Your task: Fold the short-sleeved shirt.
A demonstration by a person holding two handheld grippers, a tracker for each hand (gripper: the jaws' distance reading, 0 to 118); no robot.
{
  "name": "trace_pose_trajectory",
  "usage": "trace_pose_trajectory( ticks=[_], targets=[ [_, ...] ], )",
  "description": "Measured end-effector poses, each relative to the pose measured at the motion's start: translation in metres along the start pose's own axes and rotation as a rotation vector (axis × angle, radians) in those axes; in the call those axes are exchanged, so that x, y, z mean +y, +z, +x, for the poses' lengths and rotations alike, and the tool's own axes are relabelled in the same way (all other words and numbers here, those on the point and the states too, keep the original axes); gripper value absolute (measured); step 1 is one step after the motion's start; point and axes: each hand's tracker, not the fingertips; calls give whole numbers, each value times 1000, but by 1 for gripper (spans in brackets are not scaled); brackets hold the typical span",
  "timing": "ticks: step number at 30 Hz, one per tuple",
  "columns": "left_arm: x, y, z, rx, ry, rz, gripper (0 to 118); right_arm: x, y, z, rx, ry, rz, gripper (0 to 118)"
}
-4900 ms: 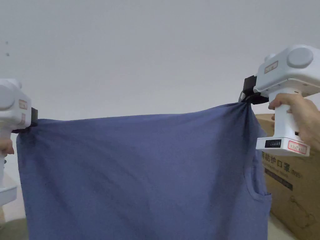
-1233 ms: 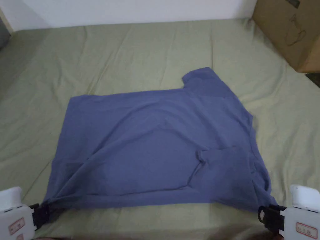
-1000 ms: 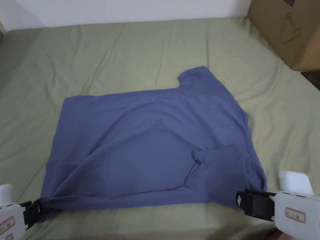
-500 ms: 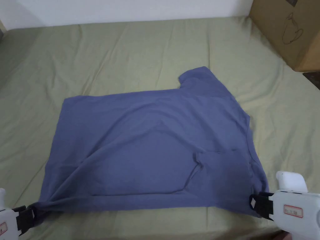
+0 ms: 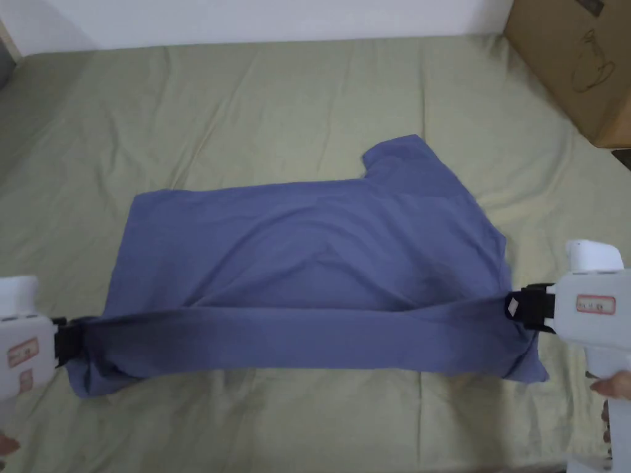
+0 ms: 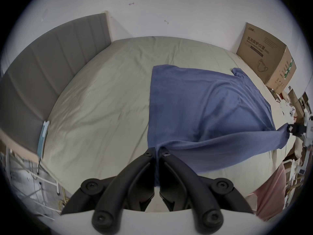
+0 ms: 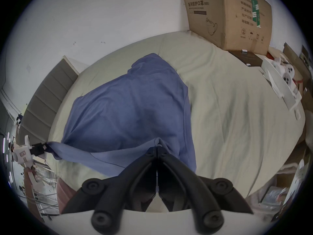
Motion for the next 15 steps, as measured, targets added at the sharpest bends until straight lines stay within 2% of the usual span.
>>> trace_pose_trajectory(
  ticks=[2, 3, 4, 5, 6, 7, 8, 9, 10, 11, 12, 14, 15],
  targets=[
    [19, -26, 2, 19, -28, -36, 2, 14, -26, 0, -30, 10, -34, 0],
    [24, -39, 6, 16, -59, -61, 6, 18, -39, 0, -39, 25, -62, 0],
    [26, -50, 8, 24, -71, -66, 16, 23, -53, 1, -56, 19, -72, 0],
    [27, -59, 9, 32, -79, -66, 37, 23, -64, 3, -62, -10, -82, 9],
    [27, -66, 8, 36, -85, -70, 37, 23, -73, 5, -65, -37, -109, 15],
    [27, -71, 11, 56, -74, -83, 46, 23, -80, 7, -80, -70, -124, 23],
    [26, -73, 8, 70, -53, -100, 56, 22, -84, 11, -78, -76, -116, 32],
    [24, -73, 5, 60, -32, -110, 91, 20, -83, 11, -80, -94, -120, 70],
    [21, -67, 1, 38, -6, -96, 106, 18, -76, 12, -59, -103, -112, 80],
    [18, -60, 2, 8, 11, -77, 107, 15, -69, 12, -30, -97, -96, 79],
    [16, -54, -1, 1, 26, -78, 105, 13, -61, 9, -45, -84, -94, 80],
    [9, -40, -6, -13, 54, -78, 104, 9, -44, 2, -71, 1, -63, 79],
    [4, -30, -5, -36, 85, -47, 93, 5, -34, -2, -83, 35, -45, 72]
  ],
)
